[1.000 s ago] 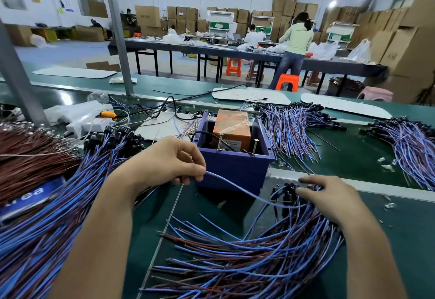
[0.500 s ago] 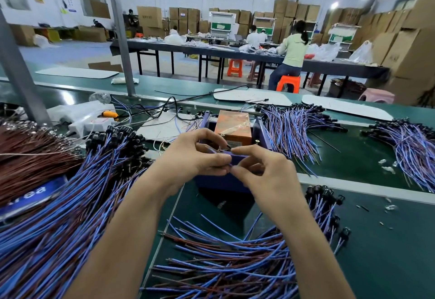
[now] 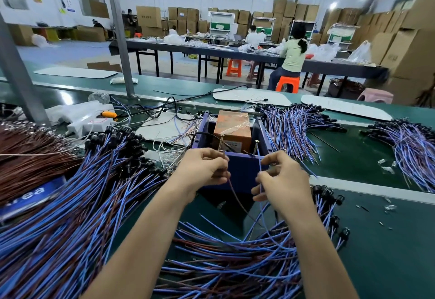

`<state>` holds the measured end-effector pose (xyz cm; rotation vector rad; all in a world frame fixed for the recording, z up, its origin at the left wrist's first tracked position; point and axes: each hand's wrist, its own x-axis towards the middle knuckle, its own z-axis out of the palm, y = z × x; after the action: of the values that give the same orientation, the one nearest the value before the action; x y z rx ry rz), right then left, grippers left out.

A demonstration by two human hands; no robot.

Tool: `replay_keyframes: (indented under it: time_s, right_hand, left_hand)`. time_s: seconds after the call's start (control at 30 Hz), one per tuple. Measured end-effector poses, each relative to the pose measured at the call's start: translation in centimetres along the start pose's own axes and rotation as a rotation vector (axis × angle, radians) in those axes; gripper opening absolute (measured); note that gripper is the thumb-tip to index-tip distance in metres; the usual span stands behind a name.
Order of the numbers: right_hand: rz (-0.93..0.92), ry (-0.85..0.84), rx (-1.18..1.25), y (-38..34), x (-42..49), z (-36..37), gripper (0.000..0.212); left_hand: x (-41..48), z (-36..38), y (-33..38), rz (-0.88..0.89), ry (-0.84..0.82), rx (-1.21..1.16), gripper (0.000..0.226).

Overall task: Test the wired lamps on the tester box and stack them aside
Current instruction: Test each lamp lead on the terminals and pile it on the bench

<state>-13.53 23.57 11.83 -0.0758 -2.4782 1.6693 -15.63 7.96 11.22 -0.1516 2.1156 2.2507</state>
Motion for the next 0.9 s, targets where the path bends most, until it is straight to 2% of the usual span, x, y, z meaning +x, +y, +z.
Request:
replay_keyframes:
  time_s: [0.2,0.57,0.9]
  right_hand:
    - [0.047,-0.032,-0.086,0.9,0.4,0.3,0.026]
    - [0.037,-0.032,-0.111,1.3,0.6,0.5,0.027]
    - [0.033,-0.036,-0.1,1.8,0.9,0.7,0.028]
  left_hand:
    - [0.7,-0.7,-0.7,-0.059,0.012,0.11,0.017]
    - [0.8,-1.4,-0.8,-0.06,-0.081,0.206,0.013]
    - [1.0,-1.4,-1.1,-0.048,-0.07,0.201,0.014]
